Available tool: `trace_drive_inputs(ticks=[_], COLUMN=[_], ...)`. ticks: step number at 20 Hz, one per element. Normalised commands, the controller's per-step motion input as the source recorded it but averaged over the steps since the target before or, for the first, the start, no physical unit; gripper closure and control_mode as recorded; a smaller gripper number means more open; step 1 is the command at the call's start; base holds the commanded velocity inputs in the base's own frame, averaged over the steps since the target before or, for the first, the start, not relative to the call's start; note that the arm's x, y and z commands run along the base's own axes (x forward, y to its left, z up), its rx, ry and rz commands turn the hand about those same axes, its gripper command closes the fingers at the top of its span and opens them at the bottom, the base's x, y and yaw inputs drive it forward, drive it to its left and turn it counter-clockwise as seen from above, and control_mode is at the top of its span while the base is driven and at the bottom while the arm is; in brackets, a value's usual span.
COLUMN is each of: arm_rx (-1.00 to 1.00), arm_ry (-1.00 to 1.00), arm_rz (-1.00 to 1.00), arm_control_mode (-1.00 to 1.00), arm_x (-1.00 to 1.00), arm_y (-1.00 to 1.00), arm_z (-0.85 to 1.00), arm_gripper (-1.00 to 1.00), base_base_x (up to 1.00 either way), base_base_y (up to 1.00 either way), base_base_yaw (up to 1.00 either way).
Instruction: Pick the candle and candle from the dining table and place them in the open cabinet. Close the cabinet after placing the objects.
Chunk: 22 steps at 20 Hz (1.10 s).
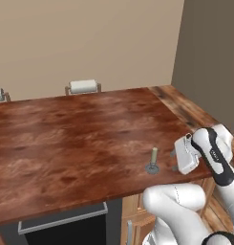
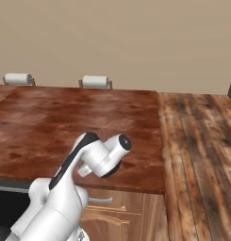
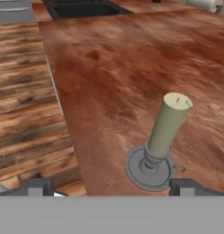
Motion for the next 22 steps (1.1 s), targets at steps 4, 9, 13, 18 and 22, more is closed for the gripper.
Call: trace_drive_inputs(ticks=[4, 9, 13, 18, 22], arm_rx=[0.0, 0.0, 0.0, 0.0, 0.0], arm_ry=[0.06, 0.0, 0.0, 0.0, 0.0], arm_rz=[0.0, 0.0, 0.0, 0.0, 0.0], arm_control_mode=[-1.0, -1.0, -1.0, -1.0, -1.0], arm_x=[0.51, 0.41, 0.44, 0.38, 0.05], arm_y=[0.0, 0.0, 0.0, 0.0, 0.0], arm_z=[-0.41, -0.22, -0.19, -0.2, -0.19], arm_gripper=[-1.0, -1.0, -1.0, -1.0, -1.0], base_base_x=[0.0, 0.0, 0.0, 0.0, 0.0], base_base_y=[0.0, 0.0, 0.0, 0.0, 0.0], base_base_yaw=[0.0, 0.0, 0.0, 0.0, 0.0])
